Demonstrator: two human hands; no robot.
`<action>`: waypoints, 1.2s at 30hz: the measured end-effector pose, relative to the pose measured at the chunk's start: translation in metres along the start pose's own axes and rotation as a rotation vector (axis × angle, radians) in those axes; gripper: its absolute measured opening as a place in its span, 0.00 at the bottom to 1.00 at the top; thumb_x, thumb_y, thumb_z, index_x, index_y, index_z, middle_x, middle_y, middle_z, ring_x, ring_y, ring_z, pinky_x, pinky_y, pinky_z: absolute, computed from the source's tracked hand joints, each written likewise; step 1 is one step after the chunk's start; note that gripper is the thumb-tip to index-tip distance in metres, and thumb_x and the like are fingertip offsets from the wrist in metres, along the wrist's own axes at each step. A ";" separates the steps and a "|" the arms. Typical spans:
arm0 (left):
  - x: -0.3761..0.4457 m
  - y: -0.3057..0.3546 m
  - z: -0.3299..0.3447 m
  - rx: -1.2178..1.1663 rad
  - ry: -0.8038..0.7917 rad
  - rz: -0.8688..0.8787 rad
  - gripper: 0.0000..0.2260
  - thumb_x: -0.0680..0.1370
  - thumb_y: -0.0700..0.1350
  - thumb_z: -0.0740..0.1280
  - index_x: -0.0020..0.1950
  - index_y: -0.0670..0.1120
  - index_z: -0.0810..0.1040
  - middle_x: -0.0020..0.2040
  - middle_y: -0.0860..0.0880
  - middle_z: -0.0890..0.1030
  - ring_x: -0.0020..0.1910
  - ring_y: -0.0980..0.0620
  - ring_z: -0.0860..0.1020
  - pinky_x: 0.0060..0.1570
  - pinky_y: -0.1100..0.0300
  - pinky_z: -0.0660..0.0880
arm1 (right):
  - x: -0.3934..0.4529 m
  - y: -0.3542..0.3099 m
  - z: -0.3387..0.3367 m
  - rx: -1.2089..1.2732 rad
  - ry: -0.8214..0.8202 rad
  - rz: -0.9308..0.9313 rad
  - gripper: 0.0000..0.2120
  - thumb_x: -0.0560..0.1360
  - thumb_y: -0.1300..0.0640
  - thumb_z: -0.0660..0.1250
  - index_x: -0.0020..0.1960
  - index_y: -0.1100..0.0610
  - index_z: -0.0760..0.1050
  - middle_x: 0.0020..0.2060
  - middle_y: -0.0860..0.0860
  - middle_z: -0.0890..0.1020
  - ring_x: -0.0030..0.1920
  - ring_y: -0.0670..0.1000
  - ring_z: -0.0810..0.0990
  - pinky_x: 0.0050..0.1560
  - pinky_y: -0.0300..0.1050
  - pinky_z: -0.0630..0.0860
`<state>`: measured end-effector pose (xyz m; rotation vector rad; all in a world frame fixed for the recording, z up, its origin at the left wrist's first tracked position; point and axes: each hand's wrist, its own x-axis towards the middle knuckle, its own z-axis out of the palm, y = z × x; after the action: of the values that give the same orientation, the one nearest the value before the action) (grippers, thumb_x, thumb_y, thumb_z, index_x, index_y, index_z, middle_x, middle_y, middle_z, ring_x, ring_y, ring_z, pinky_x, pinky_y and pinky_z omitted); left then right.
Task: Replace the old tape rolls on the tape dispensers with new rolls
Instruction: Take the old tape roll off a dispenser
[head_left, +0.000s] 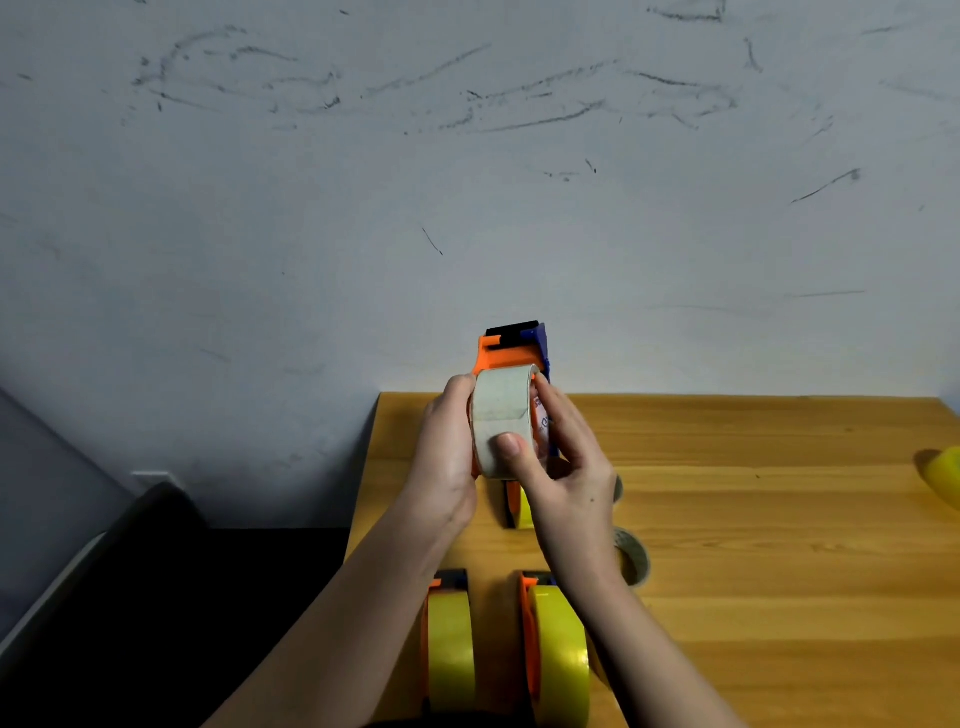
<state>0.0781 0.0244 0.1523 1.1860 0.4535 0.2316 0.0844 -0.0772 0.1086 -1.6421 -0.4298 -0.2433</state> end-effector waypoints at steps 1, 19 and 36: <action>-0.001 0.001 0.002 0.010 0.022 0.015 0.14 0.80 0.47 0.56 0.44 0.44 0.80 0.35 0.47 0.81 0.36 0.51 0.81 0.36 0.59 0.77 | 0.000 0.000 0.000 -0.025 0.008 -0.011 0.32 0.70 0.35 0.67 0.70 0.49 0.70 0.67 0.45 0.74 0.68 0.40 0.71 0.64 0.46 0.75; 0.016 0.006 0.004 0.096 0.133 0.015 0.17 0.79 0.48 0.59 0.62 0.39 0.74 0.53 0.39 0.79 0.44 0.48 0.78 0.34 0.60 0.72 | 0.016 0.004 -0.004 0.009 0.033 0.041 0.22 0.65 0.38 0.68 0.48 0.55 0.81 0.58 0.45 0.72 0.58 0.38 0.72 0.54 0.41 0.75; 0.018 -0.011 -0.016 0.179 -0.017 0.061 0.09 0.80 0.52 0.59 0.51 0.53 0.78 0.46 0.50 0.83 0.45 0.52 0.81 0.41 0.62 0.76 | 0.039 0.023 -0.016 0.315 -0.329 0.474 0.41 0.59 0.42 0.78 0.69 0.44 0.68 0.63 0.50 0.76 0.59 0.51 0.80 0.56 0.52 0.80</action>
<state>0.0860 0.0414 0.1336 1.3774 0.4299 0.2366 0.1307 -0.0897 0.1050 -1.4235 -0.2934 0.4346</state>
